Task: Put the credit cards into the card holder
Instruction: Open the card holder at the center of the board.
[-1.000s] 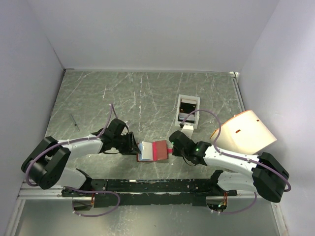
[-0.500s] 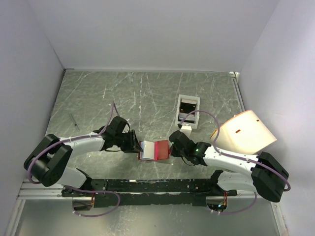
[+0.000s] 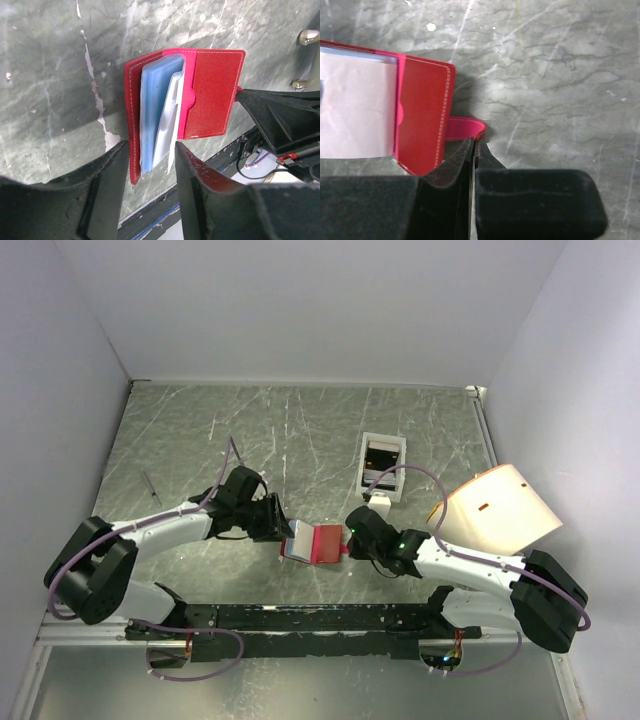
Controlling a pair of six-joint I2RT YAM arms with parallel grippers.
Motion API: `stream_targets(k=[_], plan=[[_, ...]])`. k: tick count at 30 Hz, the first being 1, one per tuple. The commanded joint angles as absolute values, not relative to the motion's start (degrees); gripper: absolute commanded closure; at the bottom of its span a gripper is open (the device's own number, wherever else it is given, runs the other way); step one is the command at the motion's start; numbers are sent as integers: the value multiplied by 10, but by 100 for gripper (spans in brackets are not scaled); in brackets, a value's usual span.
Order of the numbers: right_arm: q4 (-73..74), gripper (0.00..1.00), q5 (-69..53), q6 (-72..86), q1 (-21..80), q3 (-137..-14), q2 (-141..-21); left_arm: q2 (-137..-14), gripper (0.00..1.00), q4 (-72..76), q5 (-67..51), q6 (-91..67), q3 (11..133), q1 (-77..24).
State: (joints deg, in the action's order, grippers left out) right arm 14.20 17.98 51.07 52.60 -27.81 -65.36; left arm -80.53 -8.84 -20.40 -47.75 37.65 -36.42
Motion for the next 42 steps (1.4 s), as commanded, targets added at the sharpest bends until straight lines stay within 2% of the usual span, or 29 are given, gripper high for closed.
stream_targets(k=[1, 9, 19, 34, 42], plan=[[158, 100, 197, 511, 519, -262, -642, -755, 45, -113, -170, -495, 372, -368], [157, 100, 194, 505, 515, -257, -641, -729, 36, -52, -208, -504, 368, -368], [157, 100, 195, 500, 511, -260, -635, -809, 31, 37, -235, -484, 363, -368], [154, 100, 187, 501, 509, -258, -631, -864, 30, 80, -245, -481, 354, -368], [157, 100, 190, 494, 509, -261, -633, -858, 30, 20, -210, -462, 371, -367]])
